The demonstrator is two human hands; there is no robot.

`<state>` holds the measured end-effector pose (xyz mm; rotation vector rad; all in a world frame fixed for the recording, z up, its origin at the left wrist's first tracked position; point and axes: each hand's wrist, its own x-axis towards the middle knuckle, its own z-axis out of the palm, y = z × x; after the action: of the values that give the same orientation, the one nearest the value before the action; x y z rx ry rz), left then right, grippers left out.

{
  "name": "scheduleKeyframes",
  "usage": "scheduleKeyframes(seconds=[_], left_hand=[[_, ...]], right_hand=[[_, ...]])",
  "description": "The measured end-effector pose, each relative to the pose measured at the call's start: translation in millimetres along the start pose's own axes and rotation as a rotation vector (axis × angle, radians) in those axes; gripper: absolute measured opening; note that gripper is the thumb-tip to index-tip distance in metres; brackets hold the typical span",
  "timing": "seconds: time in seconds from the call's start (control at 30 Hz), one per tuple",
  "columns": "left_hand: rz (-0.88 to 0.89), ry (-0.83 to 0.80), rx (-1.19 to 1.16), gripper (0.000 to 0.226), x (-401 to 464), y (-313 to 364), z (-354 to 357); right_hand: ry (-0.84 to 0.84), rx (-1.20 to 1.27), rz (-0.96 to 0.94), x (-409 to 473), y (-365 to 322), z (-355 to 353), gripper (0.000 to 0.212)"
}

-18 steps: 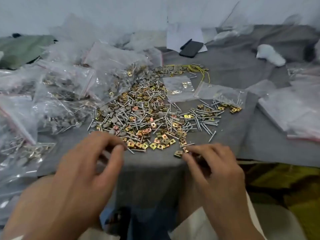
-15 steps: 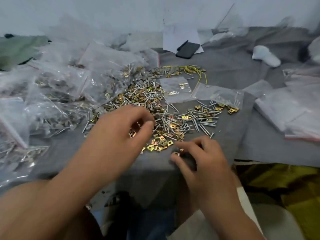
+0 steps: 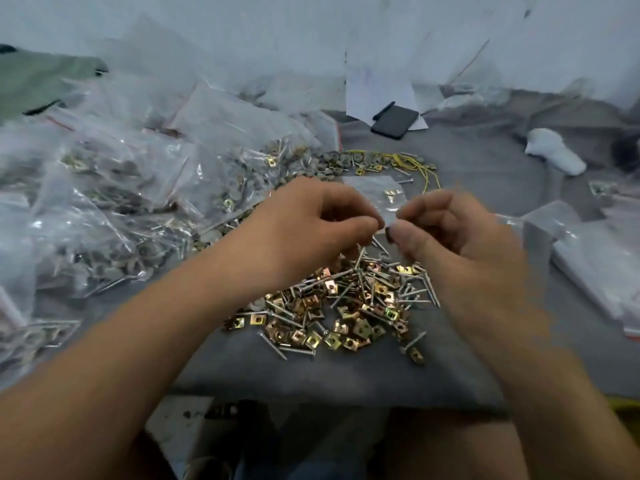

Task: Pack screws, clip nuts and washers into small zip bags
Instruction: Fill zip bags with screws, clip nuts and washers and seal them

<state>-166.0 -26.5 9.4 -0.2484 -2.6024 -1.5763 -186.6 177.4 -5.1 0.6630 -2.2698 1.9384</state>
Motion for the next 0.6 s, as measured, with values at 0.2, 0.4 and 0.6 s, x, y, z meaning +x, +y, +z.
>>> scheduleKeyframes(seconds=[0.2,0.4,0.6], left_hand=[[-0.006,0.107,-0.326,0.015,7.9,-20.2,4.6],[-0.004,0.063,-0.209,0.023,-0.1,-22.0,-1.2],[-0.044,0.09,-0.106,0.021,-5.8,-13.5,-1.2]], right_hand=[[0.131,0.174,0.009,27.2,8.3,35.1,0.017],[0.2,0.288,0.114,14.0,12.3,43.6,0.027],[0.149,0.427,0.259,4.1,17.1,38.5,0.023]])
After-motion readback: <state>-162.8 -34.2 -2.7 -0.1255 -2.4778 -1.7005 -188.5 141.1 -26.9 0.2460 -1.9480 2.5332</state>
